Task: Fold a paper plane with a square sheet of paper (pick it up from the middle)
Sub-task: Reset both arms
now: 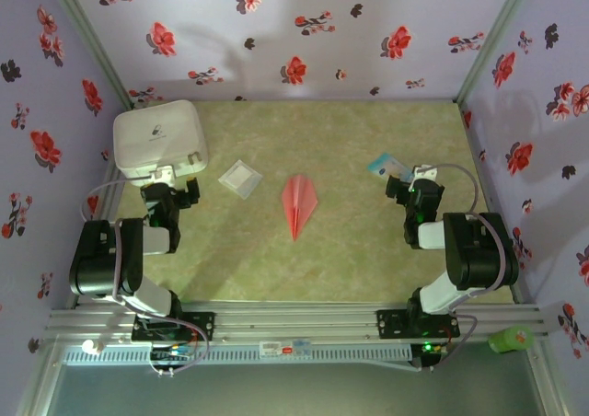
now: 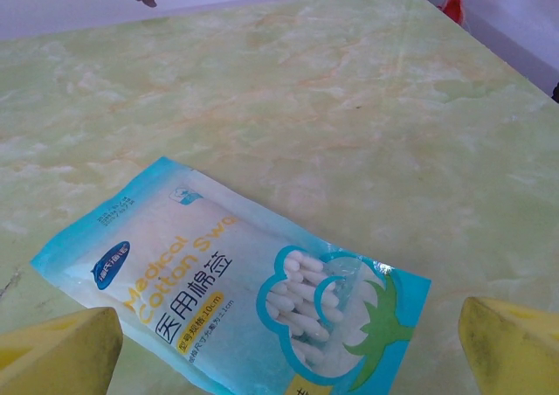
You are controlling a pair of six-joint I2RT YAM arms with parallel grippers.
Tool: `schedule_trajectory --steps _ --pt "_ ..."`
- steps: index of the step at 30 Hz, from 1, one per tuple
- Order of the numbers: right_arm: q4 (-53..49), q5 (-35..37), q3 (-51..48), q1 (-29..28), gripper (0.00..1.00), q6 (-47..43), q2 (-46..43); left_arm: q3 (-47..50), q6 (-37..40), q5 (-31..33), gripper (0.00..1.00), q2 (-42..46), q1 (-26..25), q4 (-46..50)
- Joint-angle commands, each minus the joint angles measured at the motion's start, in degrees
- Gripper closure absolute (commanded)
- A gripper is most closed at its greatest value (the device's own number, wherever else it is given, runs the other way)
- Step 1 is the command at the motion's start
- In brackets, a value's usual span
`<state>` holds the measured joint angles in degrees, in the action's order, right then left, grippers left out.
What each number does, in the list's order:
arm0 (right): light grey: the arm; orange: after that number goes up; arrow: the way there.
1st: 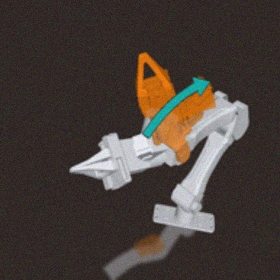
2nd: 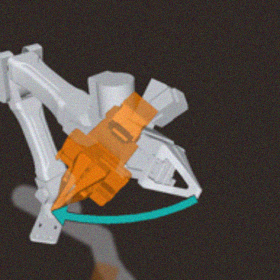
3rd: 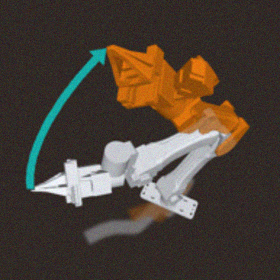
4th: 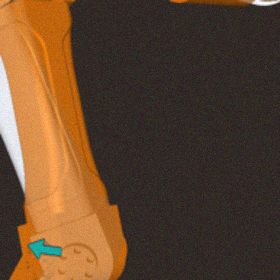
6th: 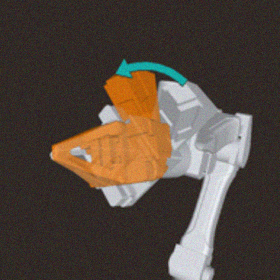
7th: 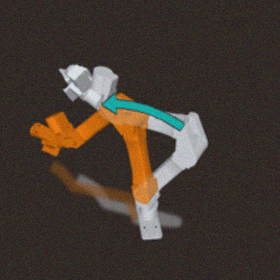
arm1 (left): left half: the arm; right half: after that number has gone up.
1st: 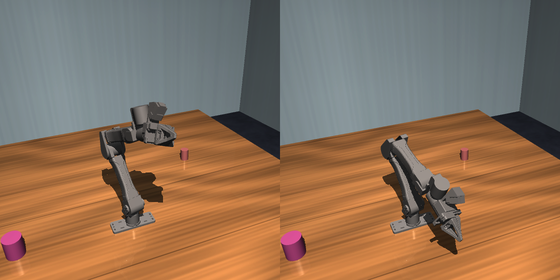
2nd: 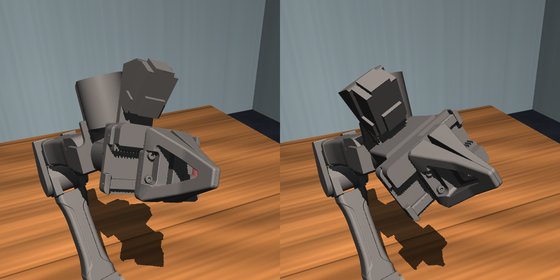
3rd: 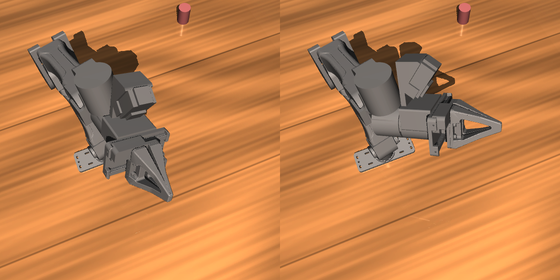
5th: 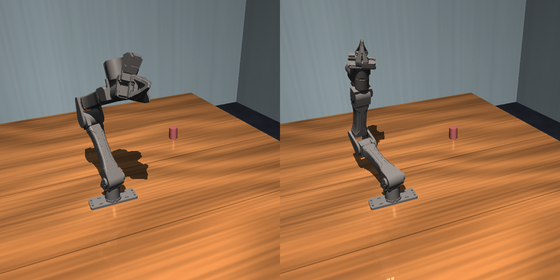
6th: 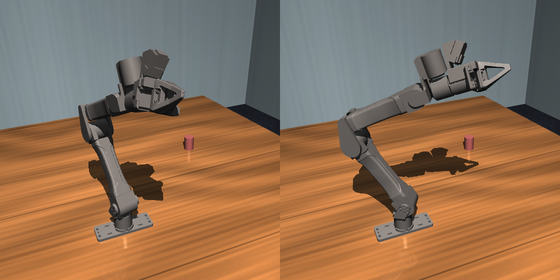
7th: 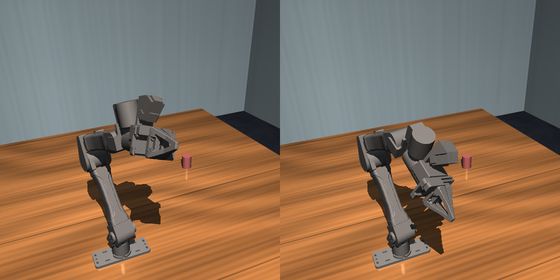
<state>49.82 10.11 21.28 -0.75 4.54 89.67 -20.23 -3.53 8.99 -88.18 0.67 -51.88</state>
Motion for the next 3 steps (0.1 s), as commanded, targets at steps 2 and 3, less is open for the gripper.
schedule_trajectory --steps 2,3 --pt "1.3 1.1 0.7 -0.1 0.01 0.7 -0.4 -0.7 -0.6 1.2 0.00 -0.2 0.1 -2.0" --pt "1.4 1.1 0.7 -0.2 0.01 0.7 -0.4 -0.6 -0.6 1.3 0.00 -0.2 0.1 -2.0"
